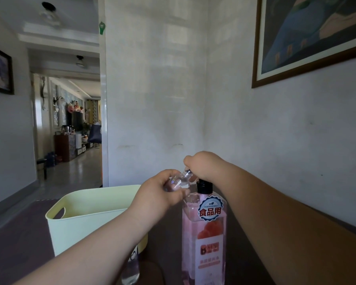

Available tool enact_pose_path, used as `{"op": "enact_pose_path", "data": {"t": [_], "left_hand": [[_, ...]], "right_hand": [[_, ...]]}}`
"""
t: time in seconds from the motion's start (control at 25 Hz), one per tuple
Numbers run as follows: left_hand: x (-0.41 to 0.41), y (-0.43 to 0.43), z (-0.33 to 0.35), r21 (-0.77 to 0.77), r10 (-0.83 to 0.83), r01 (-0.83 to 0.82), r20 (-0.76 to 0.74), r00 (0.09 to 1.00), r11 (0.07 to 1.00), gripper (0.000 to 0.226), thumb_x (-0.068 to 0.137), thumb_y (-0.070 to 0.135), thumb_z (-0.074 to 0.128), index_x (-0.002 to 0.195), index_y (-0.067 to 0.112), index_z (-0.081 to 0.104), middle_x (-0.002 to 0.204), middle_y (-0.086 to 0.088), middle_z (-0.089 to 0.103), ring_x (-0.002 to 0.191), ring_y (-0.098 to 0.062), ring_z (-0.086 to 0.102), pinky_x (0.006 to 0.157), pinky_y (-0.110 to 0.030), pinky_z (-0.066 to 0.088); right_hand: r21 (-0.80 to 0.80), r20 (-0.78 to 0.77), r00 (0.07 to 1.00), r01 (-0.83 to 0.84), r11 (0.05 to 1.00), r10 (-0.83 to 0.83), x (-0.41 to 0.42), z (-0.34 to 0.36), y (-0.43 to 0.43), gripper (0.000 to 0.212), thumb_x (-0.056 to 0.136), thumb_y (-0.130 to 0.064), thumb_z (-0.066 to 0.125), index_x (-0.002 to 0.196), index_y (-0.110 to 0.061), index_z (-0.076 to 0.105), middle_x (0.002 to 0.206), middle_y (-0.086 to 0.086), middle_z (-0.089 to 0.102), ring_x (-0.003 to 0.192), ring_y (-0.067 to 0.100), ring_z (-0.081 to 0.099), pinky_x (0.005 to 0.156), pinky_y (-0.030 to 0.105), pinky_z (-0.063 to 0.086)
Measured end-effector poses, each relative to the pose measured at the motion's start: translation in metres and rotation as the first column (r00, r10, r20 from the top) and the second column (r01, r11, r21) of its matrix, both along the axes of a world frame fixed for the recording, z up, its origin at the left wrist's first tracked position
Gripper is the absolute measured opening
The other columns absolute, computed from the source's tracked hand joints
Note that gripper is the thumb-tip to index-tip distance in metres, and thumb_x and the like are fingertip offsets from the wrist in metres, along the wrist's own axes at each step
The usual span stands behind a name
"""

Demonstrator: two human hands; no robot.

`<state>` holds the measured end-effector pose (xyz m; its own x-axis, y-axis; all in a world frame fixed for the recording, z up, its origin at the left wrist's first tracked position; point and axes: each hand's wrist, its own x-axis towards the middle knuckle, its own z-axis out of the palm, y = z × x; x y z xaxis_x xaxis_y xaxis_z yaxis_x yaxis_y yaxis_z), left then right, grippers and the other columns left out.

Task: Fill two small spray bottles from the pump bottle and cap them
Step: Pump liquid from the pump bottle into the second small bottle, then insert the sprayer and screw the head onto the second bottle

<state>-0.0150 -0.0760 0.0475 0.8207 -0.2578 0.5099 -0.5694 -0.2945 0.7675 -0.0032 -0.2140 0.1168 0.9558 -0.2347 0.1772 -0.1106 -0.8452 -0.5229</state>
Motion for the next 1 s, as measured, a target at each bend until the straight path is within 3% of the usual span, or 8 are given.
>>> {"op": "enact_pose_path", "data": {"t": [0.08, 0.16, 0.32, 0.48, 0.6, 0.72, 0.84, 1.0], "left_hand": [[-0.001, -0.001, 0.0, -0.035, -0.023, 0.022, -0.039, 0.999, 0.999, 0.03, 0.075, 0.022, 0.075, 0.103, 0.022, 0.062, 0.073, 0.003, 0.059, 0.062, -0.015, 0.051, 0.066, -0.027, 0.045], [-0.002, -0.002, -0.002, -0.088, -0.059, 0.051, -0.092, 0.994, 0.995, 0.03, 0.076, 0.019, 0.074, 0.102, 0.019, 0.061, 0.07, 0.002, 0.059, 0.058, -0.016, 0.049, 0.061, -0.026, 0.044], [-0.007, 0.001, -0.003, -0.154, -0.115, 0.091, -0.156, 0.981, 0.984, 0.03, 0.077, 0.014, 0.073, 0.1, 0.017, 0.055, 0.073, -0.002, 0.057, 0.053, -0.016, 0.047, 0.049, -0.019, 0.043], [-0.016, 0.015, -0.003, -0.23, -0.145, 0.104, -0.167, 0.975, 0.968, 0.028, 0.076, 0.012, 0.074, 0.095, 0.018, 0.054, 0.08, -0.005, 0.062, 0.059, -0.017, 0.048, 0.049, -0.02, 0.042], [-0.028, 0.041, -0.008, -0.265, -0.121, 0.08, -0.141, 0.983, 0.961, 0.03, 0.076, 0.013, 0.074, 0.098, 0.018, 0.054, 0.087, -0.005, 0.065, 0.07, -0.019, 0.052, 0.06, -0.027, 0.042], [-0.043, 0.079, -0.022, -0.271, -0.045, 0.006, -0.135, 0.99, 0.963, 0.029, 0.076, 0.013, 0.074, 0.096, 0.02, 0.055, 0.089, -0.005, 0.065, 0.073, -0.018, 0.056, 0.063, -0.03, 0.044], [-0.055, 0.126, -0.04, -0.29, 0.026, -0.068, -0.147, 0.989, 0.955, 0.029, 0.077, 0.009, 0.073, 0.097, 0.016, 0.054, 0.084, -0.009, 0.06, 0.065, -0.021, 0.048, 0.056, -0.027, 0.04], [-0.07, 0.189, -0.076, -0.271, 0.161, -0.212, -0.197, 0.967, 0.939, 0.028, 0.076, 0.012, 0.074, 0.097, 0.016, 0.056, 0.074, 0.001, 0.063, 0.055, -0.016, 0.047, 0.054, -0.026, 0.04]], "right_hand": [[-0.121, 0.131, 0.99, 0.064, 0.991, -0.048, 0.0, -0.003, -0.001, 0.036, 0.086, -0.032, 0.036, 0.072, -0.01, 0.06, 0.072, 0.008, 0.058, 0.062, 0.02, 0.047, 0.055, 0.026, 0.033], [-0.215, 0.273, 0.96, 0.126, 0.968, -0.065, -0.003, -0.003, -0.002, 0.039, 0.087, -0.04, 0.036, 0.062, -0.014, 0.05, 0.066, 0.004, 0.052, 0.06, 0.02, 0.048, 0.051, 0.024, 0.03], [-0.184, 0.395, 0.918, 0.121, 0.975, -0.039, -0.016, 0.013, 0.002, 0.05, 0.087, -0.056, 0.04, 0.08, -0.013, 0.065, 0.076, 0.003, 0.066, 0.076, 0.025, 0.062, 0.061, 0.028, 0.044], [-0.167, 0.462, 0.886, 0.057, 0.984, 0.027, -0.032, 0.016, 0.011, 0.043, 0.088, -0.055, 0.045, 0.086, -0.017, 0.066, 0.074, -0.005, 0.066, 0.08, 0.02, 0.062, 0.071, 0.031, 0.05], [-0.157, 0.626, 0.77, -0.033, 0.987, 0.125, -0.045, 0.002, 0.034, 0.027, 0.086, -0.049, 0.054, 0.094, -0.026, 0.067, 0.097, -0.009, 0.07, 0.096, 0.018, 0.061, 0.08, 0.03, 0.048], [-0.183, 0.735, 0.634, -0.154, 0.971, 0.239, -0.054, -0.014, 0.071, 0.025, 0.086, -0.038, 0.06, 0.105, -0.024, 0.067, 0.109, -0.007, 0.068, 0.107, 0.019, 0.058, 0.088, 0.03, 0.044], [-0.168, 0.771, 0.555, -0.296, 0.94, 0.312, -0.065, -0.037, 0.106, 0.022, 0.083, -0.032, 0.063, 0.103, -0.025, 0.065, 0.098, -0.006, 0.067, 0.091, 0.016, 0.063, 0.084, 0.032, 0.05], [-0.139, 0.604, 0.672, -0.441, 0.887, 0.428, -0.071, -0.097, 0.142, 0.016, 0.079, -0.037, 0.065, 0.094, -0.033, 0.06, 0.076, -0.017, 0.058, 0.077, 0.011, 0.063, 0.075, 0.029, 0.053]]}}
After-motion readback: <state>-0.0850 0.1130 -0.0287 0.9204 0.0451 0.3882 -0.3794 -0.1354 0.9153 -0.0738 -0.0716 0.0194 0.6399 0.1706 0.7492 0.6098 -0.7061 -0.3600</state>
